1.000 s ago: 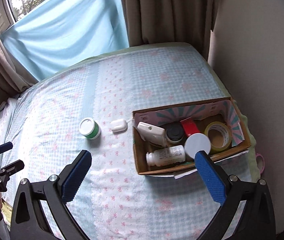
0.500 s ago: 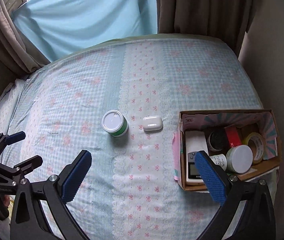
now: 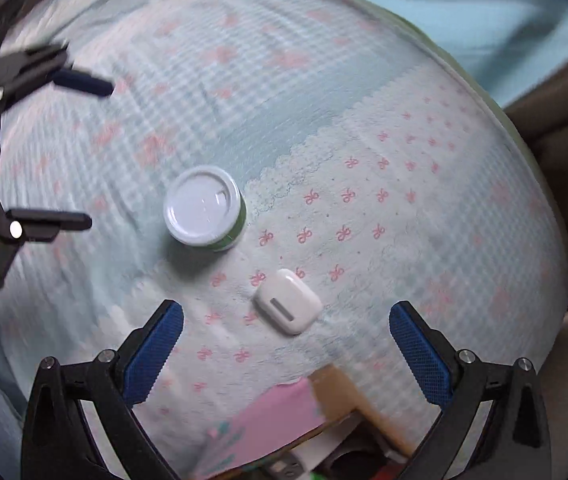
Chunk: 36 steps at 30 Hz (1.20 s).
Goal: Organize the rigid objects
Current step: 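Grasp the green-labelled jar with the left tool while the right tool grasps the earbud case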
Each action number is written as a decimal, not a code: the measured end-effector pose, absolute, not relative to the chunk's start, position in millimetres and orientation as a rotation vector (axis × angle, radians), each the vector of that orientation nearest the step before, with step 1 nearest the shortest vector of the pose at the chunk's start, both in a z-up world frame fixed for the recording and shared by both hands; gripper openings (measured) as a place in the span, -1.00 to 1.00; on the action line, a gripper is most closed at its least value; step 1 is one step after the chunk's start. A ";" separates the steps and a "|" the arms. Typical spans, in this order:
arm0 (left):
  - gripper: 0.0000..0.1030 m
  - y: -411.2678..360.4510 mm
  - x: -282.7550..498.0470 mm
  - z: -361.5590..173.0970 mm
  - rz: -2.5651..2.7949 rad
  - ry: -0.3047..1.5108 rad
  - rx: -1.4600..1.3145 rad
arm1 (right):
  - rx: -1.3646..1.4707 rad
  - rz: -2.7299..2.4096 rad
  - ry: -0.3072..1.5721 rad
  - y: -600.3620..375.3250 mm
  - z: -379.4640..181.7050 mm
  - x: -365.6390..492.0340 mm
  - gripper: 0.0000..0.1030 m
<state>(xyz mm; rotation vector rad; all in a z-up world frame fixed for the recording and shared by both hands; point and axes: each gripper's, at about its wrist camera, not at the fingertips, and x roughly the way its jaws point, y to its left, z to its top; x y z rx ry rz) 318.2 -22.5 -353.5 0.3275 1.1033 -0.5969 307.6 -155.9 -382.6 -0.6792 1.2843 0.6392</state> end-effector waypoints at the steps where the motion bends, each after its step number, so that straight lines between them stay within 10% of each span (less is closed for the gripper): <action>1: 1.00 -30.0 320.7 -361.9 -0.609 1.076 0.362 | -0.753 0.683 1.295 -153.3 -395.2 310.6 1.00; 14: 0.97 -92.0 330.5 -447.1 -0.739 1.018 0.555 | -1.120 1.005 1.415 -153.2 -495.1 310.1 0.13; 23: 0.34 -89.8 343.9 -453.8 -0.754 1.020 0.511 | -1.107 1.036 1.411 -156.1 -501.5 319.2 0.00; 36: 0.33 -88.5 343.1 -448.6 -0.757 1.056 0.499 | -1.032 0.993 1.397 -163.6 -488.3 336.7 -0.19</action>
